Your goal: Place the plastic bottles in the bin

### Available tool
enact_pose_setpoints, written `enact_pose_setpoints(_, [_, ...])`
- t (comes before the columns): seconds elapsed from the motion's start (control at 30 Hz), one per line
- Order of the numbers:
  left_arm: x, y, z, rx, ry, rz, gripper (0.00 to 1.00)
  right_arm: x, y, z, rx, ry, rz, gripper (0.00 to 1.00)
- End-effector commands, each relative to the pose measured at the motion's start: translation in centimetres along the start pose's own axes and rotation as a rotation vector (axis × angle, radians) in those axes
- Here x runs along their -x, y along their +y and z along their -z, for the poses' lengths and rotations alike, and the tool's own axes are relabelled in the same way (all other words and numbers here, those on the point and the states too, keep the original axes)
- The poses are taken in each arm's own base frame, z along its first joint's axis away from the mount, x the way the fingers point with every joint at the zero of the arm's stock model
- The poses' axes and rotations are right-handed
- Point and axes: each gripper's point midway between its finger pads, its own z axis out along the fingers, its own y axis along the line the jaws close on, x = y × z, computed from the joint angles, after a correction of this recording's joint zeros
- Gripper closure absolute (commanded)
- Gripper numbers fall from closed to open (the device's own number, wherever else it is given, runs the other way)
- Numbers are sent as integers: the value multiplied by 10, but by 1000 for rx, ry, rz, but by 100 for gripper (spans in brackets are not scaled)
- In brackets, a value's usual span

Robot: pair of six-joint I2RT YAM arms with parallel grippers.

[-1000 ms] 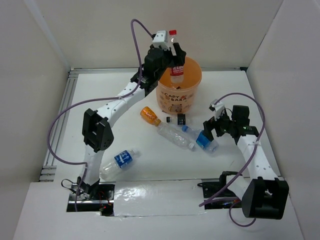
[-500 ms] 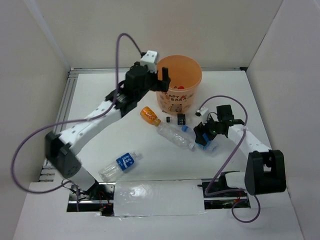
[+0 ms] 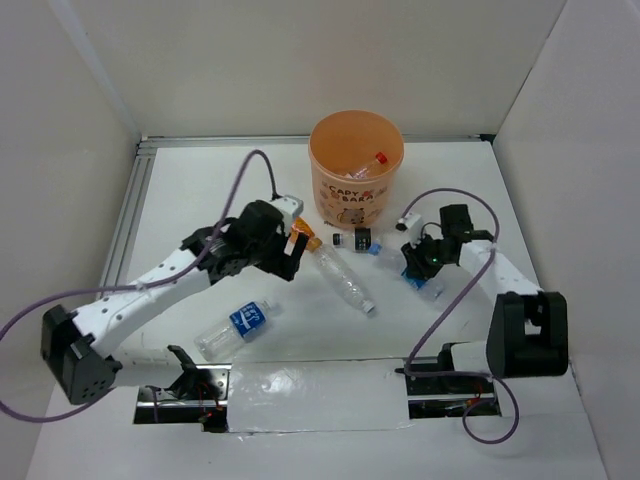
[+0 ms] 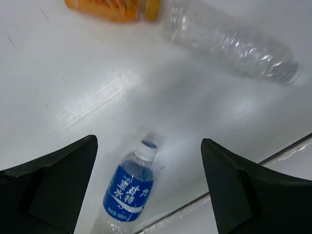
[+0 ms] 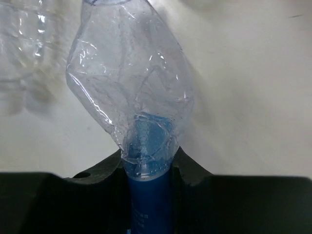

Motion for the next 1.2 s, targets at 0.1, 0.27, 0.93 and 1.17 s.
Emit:
enact_pose_setpoints(0.1, [-53, -3, -18, 68, 305, -103, 0, 93, -5, 129, -167, -327, 336, 83])
enact_pose_setpoints(0.27, [-58, -5, -22, 85, 333, -90, 0, 182, 16, 210, -248, -660, 469, 88])
enact_pose_setpoints(0.93, [-112, 14, 7, 332, 571, 144, 0, 431, -17, 144, -47, -1039, 439, 32])
enact_pose_setpoints(1.17, [-137, 10, -8, 335, 688, 78, 0, 426, -28, 168, -33, -1045, 382, 1])
